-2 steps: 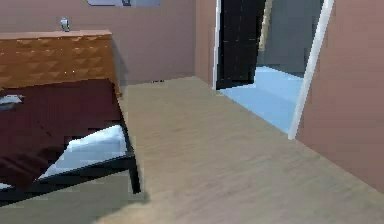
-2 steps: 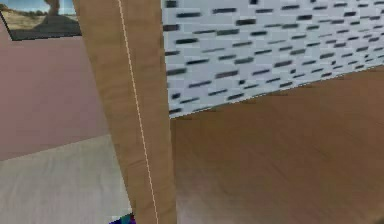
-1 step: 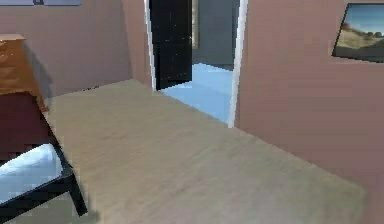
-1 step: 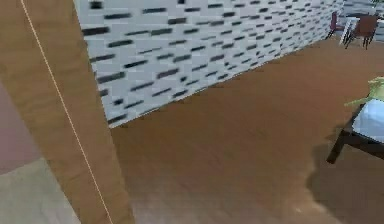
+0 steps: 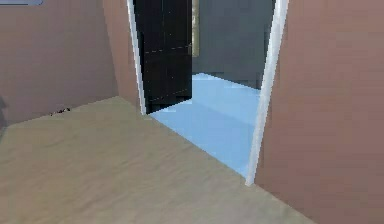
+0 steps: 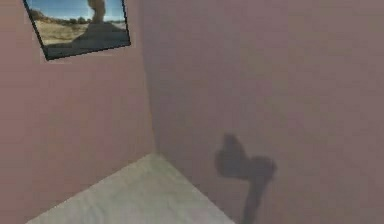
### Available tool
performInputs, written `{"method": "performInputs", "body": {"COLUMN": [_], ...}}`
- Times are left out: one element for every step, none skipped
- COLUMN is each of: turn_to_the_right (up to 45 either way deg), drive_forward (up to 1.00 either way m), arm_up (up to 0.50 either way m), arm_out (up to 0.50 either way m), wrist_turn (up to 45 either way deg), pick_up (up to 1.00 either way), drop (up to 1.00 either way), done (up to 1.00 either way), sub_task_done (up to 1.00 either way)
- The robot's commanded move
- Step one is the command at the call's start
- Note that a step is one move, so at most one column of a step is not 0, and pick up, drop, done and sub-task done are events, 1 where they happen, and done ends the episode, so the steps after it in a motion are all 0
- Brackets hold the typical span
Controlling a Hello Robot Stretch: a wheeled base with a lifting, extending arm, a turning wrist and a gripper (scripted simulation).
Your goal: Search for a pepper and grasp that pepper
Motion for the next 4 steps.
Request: {"method": "performInputs", "body": {"turn_to_the_right": [3.0,0.0,3.0,0.0], "drive_forward": [0.0,1.0,0.0,0.55], "arm_up": [0.0,0.0,0.0,0.0], "arm_out": [0.0,0.0,0.0,0.0], "wrist_turn": [0.0,0.0,0.0,0.0], "pick_up": [0.0,0.0,0.0,0.0], "drop": [0.0,0.0,0.0,0.0], "done": [0.0,0.0,0.0,0.0], "sub_task_done": [0.0,0.0,0.0,0.0]}}
